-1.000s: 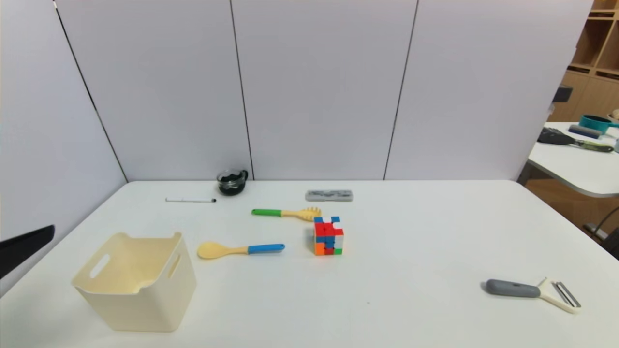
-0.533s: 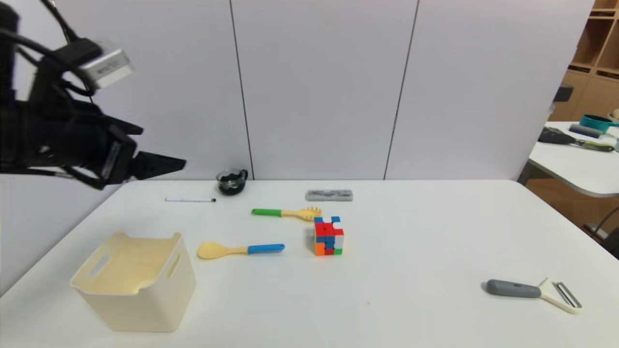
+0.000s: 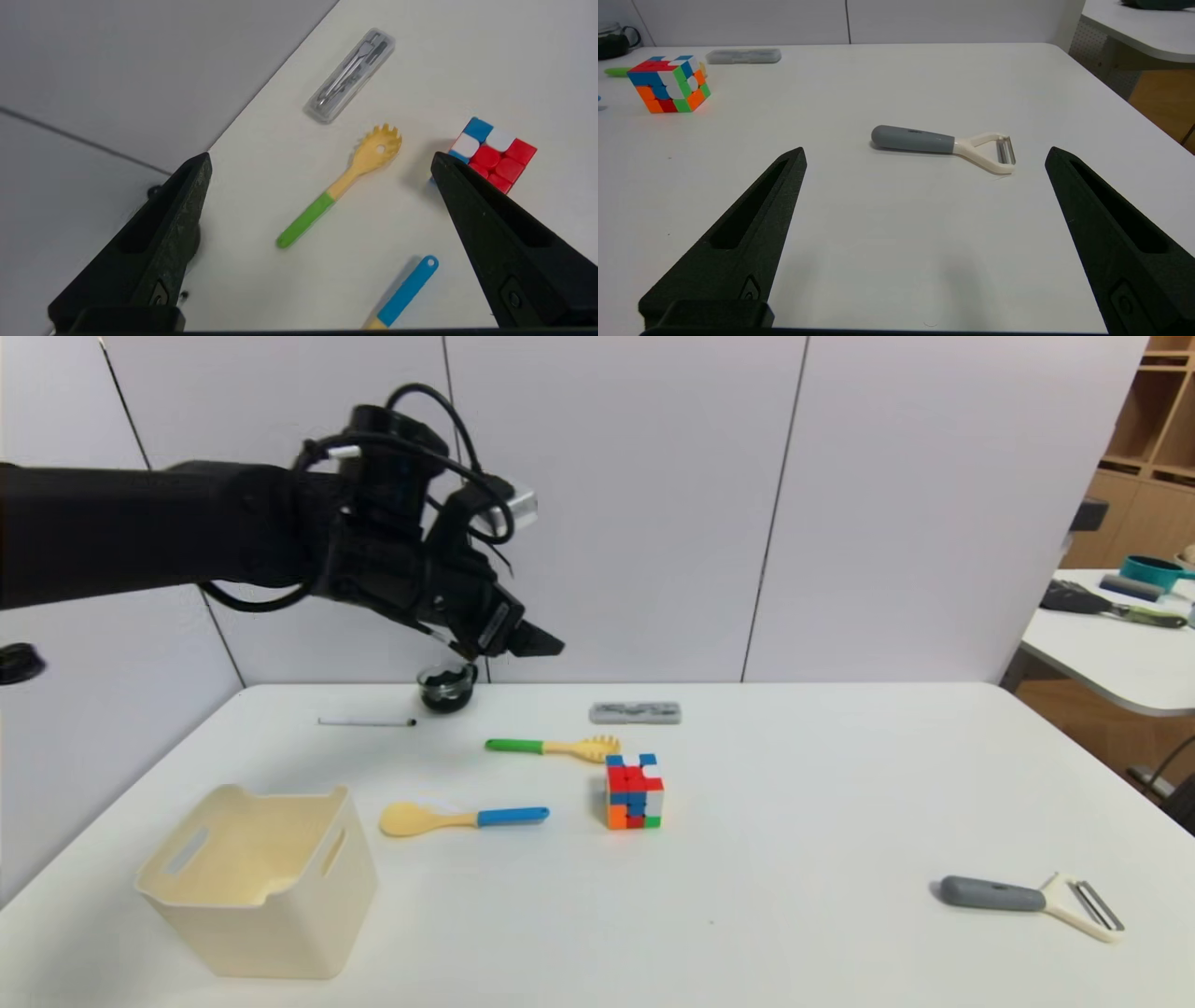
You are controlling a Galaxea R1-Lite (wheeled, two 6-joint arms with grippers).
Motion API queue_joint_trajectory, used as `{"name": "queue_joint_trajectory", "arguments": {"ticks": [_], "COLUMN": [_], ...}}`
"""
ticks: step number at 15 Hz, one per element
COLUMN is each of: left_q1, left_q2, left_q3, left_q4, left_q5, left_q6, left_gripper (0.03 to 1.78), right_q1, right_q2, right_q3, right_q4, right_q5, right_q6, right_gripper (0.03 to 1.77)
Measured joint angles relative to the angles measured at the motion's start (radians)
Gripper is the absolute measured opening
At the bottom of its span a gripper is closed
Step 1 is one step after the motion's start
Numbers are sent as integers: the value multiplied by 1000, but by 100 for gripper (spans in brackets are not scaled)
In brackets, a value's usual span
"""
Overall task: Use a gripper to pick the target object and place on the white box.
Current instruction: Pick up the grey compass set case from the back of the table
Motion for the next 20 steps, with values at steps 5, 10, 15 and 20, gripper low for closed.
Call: {"name": "queue_joint_trajectory", "arguments": {"ticks": [5, 10, 15, 20], "left_q1": [-37, -40, -40, -40], "left_q2": [240, 381, 485, 531], "left_q3": [-177, -191, -193, -193], "left_q4": [-88, -363, -559, -561], "left_q5": [-172, -252, -253, -251], "left_q6": [-9, -110, -237, -235], "left_gripper": [169, 169, 169, 169], "right_q1": [0, 0, 0, 0], "right_q2": [0, 0, 0, 0], "right_q3": [0, 0, 0, 0], "right_q4": [0, 0, 0, -1], "right_q5": [0, 0, 0, 0], "right_q6": [0, 0, 0, 1], "right_gripper": [177, 177, 177, 177]}}
